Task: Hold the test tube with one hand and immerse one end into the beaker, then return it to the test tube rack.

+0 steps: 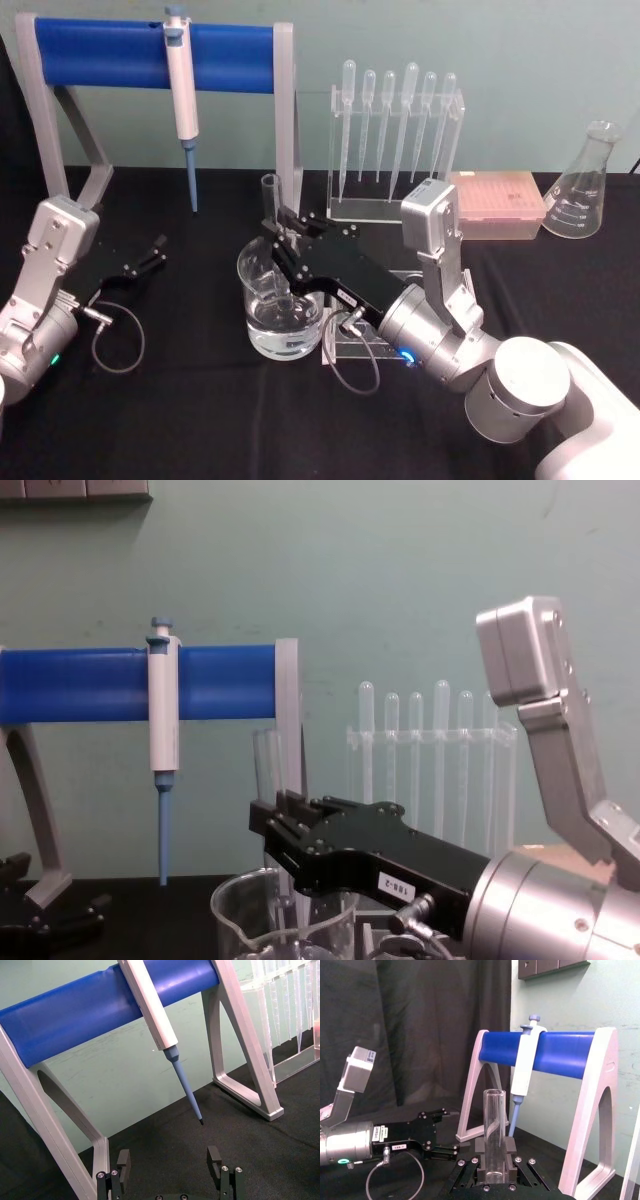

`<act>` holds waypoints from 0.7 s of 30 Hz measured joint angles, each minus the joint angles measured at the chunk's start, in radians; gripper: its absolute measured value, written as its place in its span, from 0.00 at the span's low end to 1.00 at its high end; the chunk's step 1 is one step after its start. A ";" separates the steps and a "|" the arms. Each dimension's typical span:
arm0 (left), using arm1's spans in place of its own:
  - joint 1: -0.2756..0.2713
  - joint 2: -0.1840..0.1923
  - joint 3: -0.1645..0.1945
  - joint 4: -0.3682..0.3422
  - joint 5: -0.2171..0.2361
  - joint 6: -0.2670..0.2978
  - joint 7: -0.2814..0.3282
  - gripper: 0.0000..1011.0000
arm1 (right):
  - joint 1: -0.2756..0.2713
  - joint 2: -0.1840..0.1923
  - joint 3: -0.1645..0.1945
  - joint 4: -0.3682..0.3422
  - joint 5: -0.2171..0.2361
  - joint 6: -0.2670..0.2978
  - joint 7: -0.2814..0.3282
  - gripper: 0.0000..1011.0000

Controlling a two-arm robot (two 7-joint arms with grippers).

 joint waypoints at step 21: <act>0.000 0.000 0.000 0.000 0.000 0.000 0.000 0.99 | -0.007 -0.018 0.018 0.021 -0.005 -0.002 0.009 0.22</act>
